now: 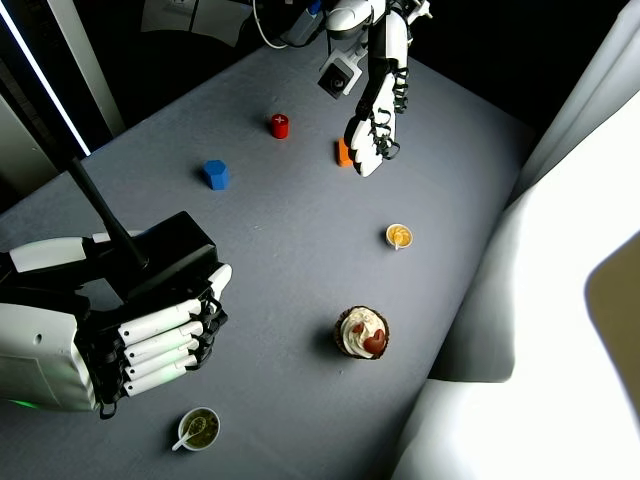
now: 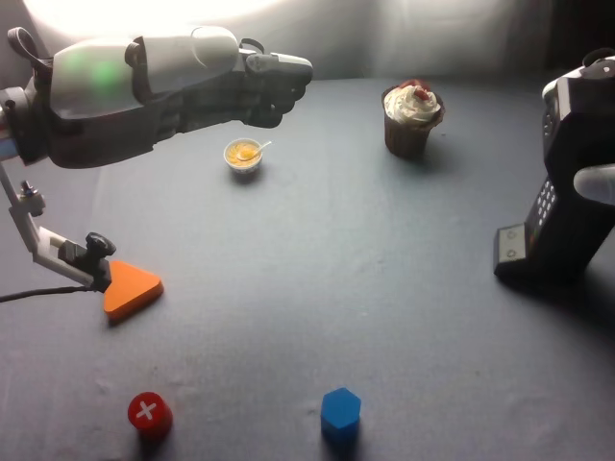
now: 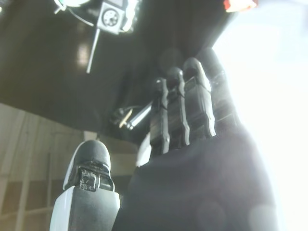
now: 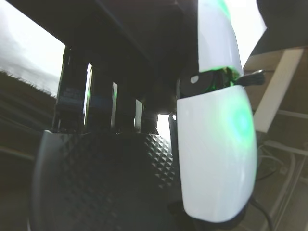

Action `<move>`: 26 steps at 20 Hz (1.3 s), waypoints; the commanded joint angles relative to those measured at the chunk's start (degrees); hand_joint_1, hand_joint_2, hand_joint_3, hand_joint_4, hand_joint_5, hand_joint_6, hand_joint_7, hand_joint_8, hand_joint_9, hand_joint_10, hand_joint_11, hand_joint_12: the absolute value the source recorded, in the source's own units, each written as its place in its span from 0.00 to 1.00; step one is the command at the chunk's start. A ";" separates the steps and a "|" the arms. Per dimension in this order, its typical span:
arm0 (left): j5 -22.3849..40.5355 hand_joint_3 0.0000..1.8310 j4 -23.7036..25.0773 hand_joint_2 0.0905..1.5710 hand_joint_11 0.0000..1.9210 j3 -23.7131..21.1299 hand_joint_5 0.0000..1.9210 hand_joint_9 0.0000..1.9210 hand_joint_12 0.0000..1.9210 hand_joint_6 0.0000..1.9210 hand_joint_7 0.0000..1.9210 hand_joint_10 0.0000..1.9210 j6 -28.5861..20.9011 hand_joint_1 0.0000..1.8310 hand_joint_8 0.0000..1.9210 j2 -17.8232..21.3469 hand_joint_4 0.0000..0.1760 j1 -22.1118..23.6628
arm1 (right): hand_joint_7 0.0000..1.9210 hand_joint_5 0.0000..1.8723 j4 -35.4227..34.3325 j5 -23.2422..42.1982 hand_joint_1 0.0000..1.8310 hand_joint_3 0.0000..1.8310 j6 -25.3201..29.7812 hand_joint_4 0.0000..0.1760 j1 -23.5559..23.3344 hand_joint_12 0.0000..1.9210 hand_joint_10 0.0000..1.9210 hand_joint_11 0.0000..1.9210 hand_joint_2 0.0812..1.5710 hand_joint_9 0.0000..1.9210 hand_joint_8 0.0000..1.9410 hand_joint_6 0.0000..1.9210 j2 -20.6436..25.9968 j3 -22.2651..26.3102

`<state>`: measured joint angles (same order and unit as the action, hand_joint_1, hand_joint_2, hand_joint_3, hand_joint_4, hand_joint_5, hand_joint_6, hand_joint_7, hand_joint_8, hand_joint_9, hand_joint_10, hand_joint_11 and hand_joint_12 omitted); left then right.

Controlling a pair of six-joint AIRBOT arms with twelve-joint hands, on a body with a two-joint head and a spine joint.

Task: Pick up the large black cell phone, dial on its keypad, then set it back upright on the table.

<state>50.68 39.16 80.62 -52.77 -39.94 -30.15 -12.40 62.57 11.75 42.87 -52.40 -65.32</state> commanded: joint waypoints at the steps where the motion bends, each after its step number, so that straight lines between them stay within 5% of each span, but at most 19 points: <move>1: 5.52 0.00 -3.82 0.76 0.00 -0.35 0.16 0.11 0.27 0.00 0.15 0.00 -0.43 0.00 0.00 0.34 0.00 1.45 | 0.42 0.44 -1.35 8.13 0.61 0.00 1.01 0.00 -0.83 0.62 0.21 0.22 0.66 0.37 0.05 0.14 1.05 -0.07; 2: 5.53 0.00 -3.87 0.77 0.00 -0.34 0.16 0.11 0.27 0.00 0.15 0.00 -0.42 0.00 0.00 0.34 0.00 1.49 | 0.37 0.43 -1.35 8.14 0.56 0.00 1.01 0.00 -0.83 0.60 0.12 0.18 0.66 0.35 0.01 0.06 1.02 -0.10; 7: 5.55 0.00 -3.97 0.77 0.00 -0.38 0.17 0.12 0.27 0.00 0.15 0.00 -0.39 0.00 0.00 0.40 0.00 1.60 | 0.27 0.31 -1.36 8.15 0.46 0.00 1.01 0.01 -0.83 0.55 0.00 0.05 0.63 0.27 0.00 0.00 0.74 -0.15; 9: 5.56 0.00 -3.97 0.77 0.00 -0.42 0.17 0.12 0.28 0.00 0.15 0.00 -0.39 0.00 0.00 0.43 0.00 1.59 | 0.21 0.26 -1.36 8.17 0.41 0.00 1.01 0.21 -0.82 0.51 0.00 0.00 0.61 0.20 0.00 0.00 0.68 -0.24; 10: 5.57 0.00 -3.99 0.76 0.00 -0.42 0.17 0.12 0.28 0.00 0.15 0.00 -0.39 0.00 0.00 0.43 0.00 1.59 | 0.19 0.23 -1.36 8.17 0.39 0.00 1.01 0.38 -0.82 0.45 0.00 0.00 0.61 0.16 0.00 0.00 0.66 -0.29; 12: 5.57 0.00 -4.02 0.77 0.00 -0.42 0.16 0.11 0.27 0.00 0.15 0.00 -0.38 0.00 0.00 0.44 0.00 1.63 | 0.12 0.14 -1.36 8.17 0.36 0.00 1.01 0.53 -0.82 0.30 0.00 0.00 0.60 0.10 0.00 0.00 0.61 -0.51; 19: 5.62 0.00 -4.22 0.77 0.00 -0.54 0.17 0.11 0.27 0.00 0.15 0.00 -0.39 0.00 0.00 0.52 0.00 1.68 | 0.00 0.00 -1.21 8.17 0.18 0.00 1.01 0.82 -1.09 0.01 0.00 0.00 0.51 0.00 0.00 0.00 0.72 -0.79; 22: 5.62 0.00 -4.22 0.76 0.00 -0.75 0.15 0.10 0.24 0.00 0.14 0.00 -0.36 0.00 0.00 0.55 0.00 1.75 | 0.00 0.00 -1.14 8.15 0.13 0.00 1.00 0.98 -1.41 0.00 0.00 0.00 0.49 0.00 0.00 0.00 0.89 -0.14; 26: 5.63 0.00 -4.23 0.76 0.00 -0.77 0.16 0.11 0.25 0.00 0.14 0.00 -0.37 0.00 0.00 0.55 0.00 1.73 | 0.00 0.00 -0.88 8.14 0.11 0.00 0.81 1.00 -1.41 0.00 0.00 0.00 0.48 0.00 0.00 0.00 1.04 0.98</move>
<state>50.74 38.57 80.16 -52.71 -39.83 -29.87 -12.29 63.20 11.99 42.19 -52.36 -64.25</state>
